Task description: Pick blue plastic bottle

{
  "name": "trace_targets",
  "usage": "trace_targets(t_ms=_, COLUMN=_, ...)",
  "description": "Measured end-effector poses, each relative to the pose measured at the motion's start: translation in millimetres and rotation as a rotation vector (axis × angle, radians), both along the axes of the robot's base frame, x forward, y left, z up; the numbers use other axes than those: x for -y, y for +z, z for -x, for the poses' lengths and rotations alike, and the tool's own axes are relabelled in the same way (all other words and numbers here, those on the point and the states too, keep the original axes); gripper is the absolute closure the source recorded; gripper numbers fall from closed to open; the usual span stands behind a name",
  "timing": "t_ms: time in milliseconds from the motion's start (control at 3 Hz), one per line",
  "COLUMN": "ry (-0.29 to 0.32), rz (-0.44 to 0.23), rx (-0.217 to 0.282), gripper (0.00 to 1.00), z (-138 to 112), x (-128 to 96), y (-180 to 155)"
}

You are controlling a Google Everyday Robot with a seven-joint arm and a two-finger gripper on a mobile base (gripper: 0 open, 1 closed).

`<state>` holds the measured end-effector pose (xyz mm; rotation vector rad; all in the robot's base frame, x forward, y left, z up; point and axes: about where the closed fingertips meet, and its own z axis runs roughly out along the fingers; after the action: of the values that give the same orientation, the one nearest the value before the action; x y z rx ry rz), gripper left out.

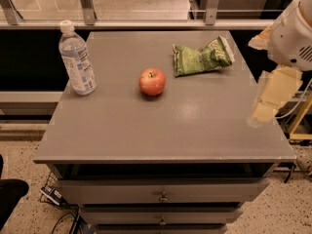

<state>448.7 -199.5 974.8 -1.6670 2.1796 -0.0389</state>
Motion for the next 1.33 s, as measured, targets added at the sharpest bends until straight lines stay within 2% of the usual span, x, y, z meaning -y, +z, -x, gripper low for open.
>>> trace_targets(t_ms=333, ry=0.019, rz=-0.19, rx=0.067, gripper=0.0, z=-21.5, x=-38.6, y=-7.5)
trace_targets(t_ms=667, ry=0.043, rz=-0.38, rx=0.128, gripper=0.0, z=-37.8, x=-66.5, y=-25.9)
trace_targets(t_ms=1000, ry=0.058, rz=-0.571, rx=0.214, gripper=0.0, z=-49.2, x=-81.9, y=-48.2)
trace_targets(t_ms=1333, ry=0.071, rz=-0.793, rx=0.309, gripper=0.0, z=-66.4, x=-113.7, y=-38.0)
